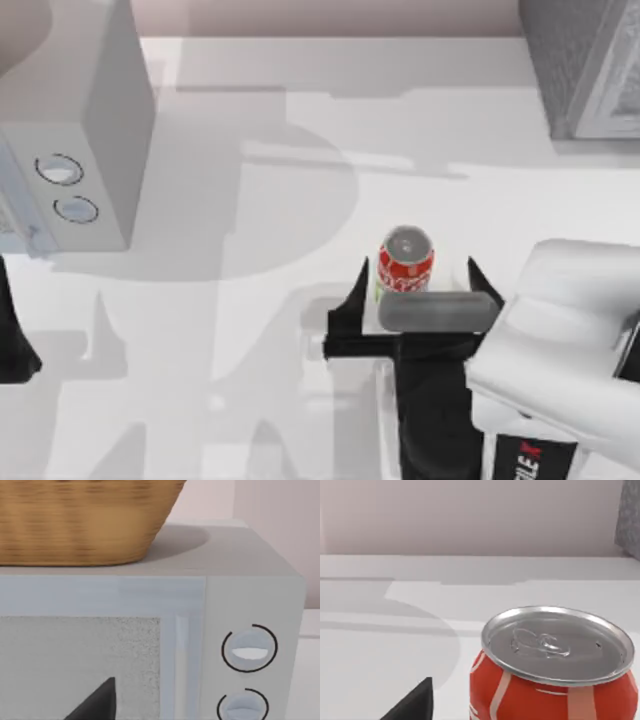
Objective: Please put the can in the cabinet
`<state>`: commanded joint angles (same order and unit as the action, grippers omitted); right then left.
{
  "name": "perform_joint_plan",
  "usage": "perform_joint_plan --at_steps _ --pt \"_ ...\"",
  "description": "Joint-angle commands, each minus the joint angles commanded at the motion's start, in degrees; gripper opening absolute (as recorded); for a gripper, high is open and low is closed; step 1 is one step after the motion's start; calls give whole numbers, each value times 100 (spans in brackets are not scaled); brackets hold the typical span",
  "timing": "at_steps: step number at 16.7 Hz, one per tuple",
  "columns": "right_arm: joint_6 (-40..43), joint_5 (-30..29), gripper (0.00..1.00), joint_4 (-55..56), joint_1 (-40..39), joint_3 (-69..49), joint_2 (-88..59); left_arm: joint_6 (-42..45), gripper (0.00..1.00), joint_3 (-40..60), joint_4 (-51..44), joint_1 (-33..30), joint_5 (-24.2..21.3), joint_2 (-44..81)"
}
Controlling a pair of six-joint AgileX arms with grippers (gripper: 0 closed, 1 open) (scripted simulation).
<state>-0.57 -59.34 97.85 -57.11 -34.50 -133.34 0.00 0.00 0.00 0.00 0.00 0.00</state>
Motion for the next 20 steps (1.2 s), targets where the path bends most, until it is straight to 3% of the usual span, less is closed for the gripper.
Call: perform_joint_plan --at_steps 4,9,10,20 --pt "7 -339 100 595 -342 -224 -763 0 100 0 0 0 0 0" --pt "8 -364 100 640 -367 -241 -821 0 100 0 0 0 0 0" --pt "-249 -205 100 339 -308 -489 -1154 0 100 0 0 0 0 0" --pt "26 427 100 31 424 -934 -881 0 100 0 0 0 0 0"
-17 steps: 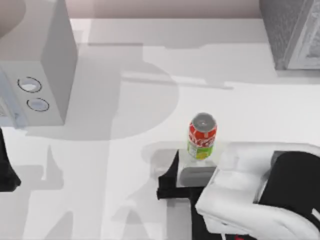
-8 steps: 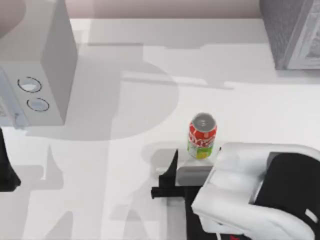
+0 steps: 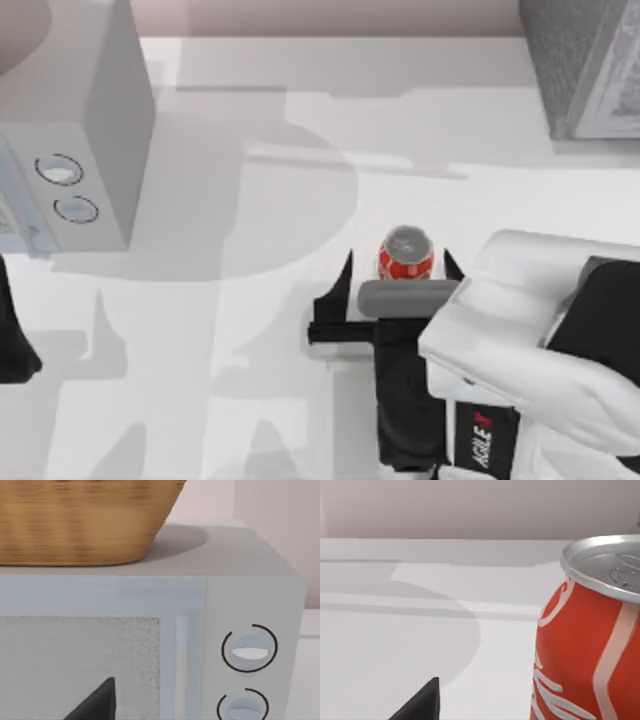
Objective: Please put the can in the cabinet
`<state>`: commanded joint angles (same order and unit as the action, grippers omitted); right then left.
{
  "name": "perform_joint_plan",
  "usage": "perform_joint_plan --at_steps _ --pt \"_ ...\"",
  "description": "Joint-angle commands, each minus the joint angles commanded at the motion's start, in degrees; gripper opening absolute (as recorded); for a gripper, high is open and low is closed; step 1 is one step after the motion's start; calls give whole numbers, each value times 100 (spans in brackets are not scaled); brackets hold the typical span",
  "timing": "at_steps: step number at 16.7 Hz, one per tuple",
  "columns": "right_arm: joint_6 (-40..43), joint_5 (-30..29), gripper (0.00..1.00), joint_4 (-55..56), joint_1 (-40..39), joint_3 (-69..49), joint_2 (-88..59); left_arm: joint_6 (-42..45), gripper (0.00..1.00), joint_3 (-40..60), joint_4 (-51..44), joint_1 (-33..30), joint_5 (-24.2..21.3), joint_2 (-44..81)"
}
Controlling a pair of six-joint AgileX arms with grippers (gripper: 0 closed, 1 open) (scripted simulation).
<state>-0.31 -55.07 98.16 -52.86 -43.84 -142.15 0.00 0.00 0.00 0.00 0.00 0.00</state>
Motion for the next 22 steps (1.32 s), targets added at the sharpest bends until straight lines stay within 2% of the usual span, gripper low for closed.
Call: perform_joint_plan --at_steps 7,20,22 --pt "-8 139 100 -90 139 -61 23 0 100 0 0 0 0 0" --pt "-8 139 2 -90 139 -61 23 0 100 0 0 0 0 0" --pt "-8 139 0 -90 139 -61 23 0 100 0 0 0 0 0"
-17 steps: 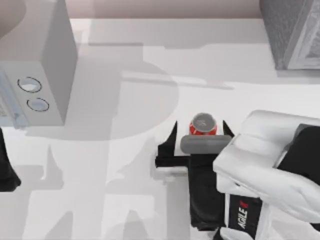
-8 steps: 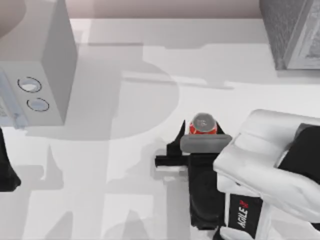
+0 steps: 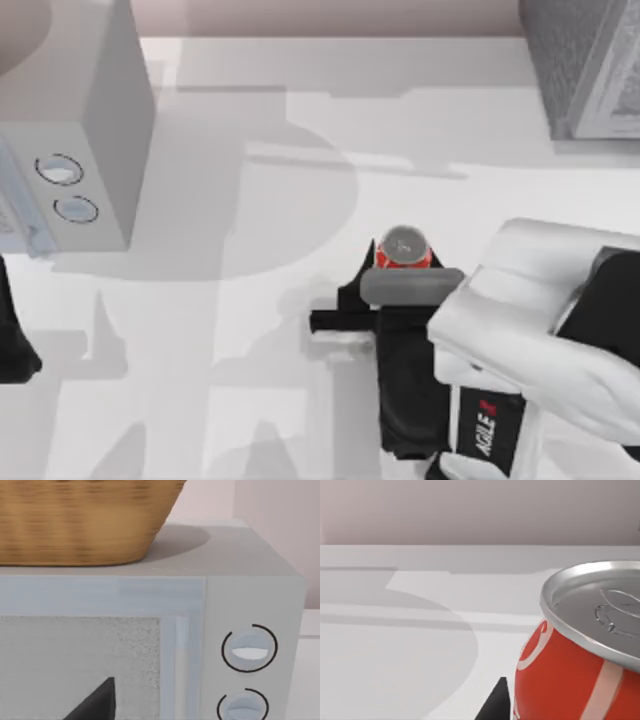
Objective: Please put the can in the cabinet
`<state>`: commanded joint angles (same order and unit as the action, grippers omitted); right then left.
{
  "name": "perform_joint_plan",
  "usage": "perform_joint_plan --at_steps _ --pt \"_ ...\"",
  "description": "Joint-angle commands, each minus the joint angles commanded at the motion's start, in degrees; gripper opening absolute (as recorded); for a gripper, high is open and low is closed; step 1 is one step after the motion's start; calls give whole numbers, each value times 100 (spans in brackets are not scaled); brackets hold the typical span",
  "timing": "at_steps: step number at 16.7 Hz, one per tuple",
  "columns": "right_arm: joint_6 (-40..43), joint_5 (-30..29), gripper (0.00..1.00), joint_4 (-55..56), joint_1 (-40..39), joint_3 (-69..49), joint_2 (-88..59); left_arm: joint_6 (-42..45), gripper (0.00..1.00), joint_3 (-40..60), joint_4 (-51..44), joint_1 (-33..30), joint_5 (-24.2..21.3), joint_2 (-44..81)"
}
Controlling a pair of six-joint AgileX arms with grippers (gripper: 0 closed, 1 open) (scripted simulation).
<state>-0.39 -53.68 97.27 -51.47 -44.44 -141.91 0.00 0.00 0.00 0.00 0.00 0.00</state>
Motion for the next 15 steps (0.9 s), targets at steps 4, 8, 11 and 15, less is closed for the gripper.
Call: perform_joint_plan --at_steps 4,8,11,15 --pt "0 0 0 0 0 0 0 0 100 0 0 0 0 0" --pt "-10 2 0 -4 -13 1 -2 0 100 0 0 0 0 0" --pt "-33 26 0 -282 12 16 326 0 100 0 0 0 0 0" --pt "-14 36 0 -886 5 63 964 0 100 0 0 0 0 0"
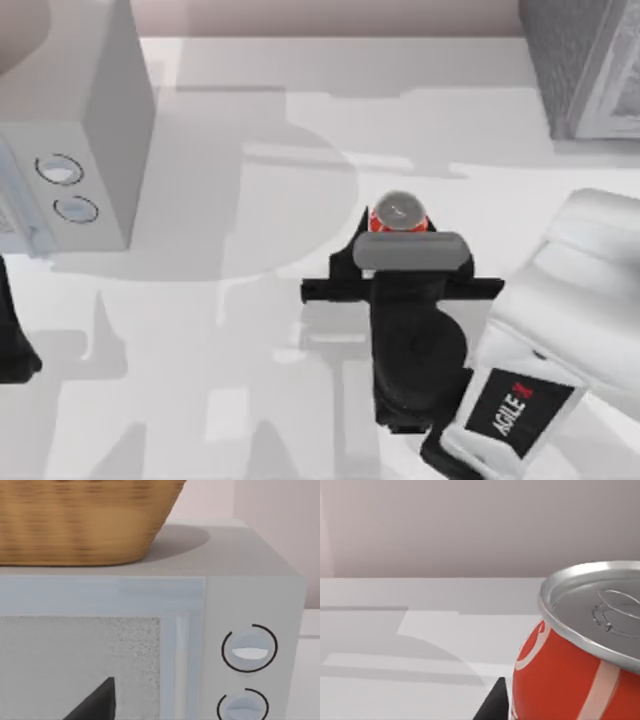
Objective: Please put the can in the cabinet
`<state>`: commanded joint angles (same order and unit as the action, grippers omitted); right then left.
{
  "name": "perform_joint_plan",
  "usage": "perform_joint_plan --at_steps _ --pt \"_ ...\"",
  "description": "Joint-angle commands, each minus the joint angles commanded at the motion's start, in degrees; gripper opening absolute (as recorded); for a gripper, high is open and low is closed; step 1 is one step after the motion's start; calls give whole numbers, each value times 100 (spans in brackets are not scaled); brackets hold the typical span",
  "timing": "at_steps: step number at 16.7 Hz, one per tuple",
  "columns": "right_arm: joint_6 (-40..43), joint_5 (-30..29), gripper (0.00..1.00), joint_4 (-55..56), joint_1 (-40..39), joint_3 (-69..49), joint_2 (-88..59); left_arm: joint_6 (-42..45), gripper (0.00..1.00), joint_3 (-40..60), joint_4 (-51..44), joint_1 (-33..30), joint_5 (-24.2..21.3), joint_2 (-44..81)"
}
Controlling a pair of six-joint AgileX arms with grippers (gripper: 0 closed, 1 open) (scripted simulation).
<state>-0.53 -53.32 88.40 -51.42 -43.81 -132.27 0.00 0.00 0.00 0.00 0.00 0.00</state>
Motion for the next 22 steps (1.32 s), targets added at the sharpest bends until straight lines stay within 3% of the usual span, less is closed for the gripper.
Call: perform_joint_plan --at_steps 17,22 --pt "-33 10 0 -2454 -19 162 2531 0 100 0 0 0 0 0" --pt "-46 2 0 -2577 -30 152 2665 0 100 0 0 0 0 0"
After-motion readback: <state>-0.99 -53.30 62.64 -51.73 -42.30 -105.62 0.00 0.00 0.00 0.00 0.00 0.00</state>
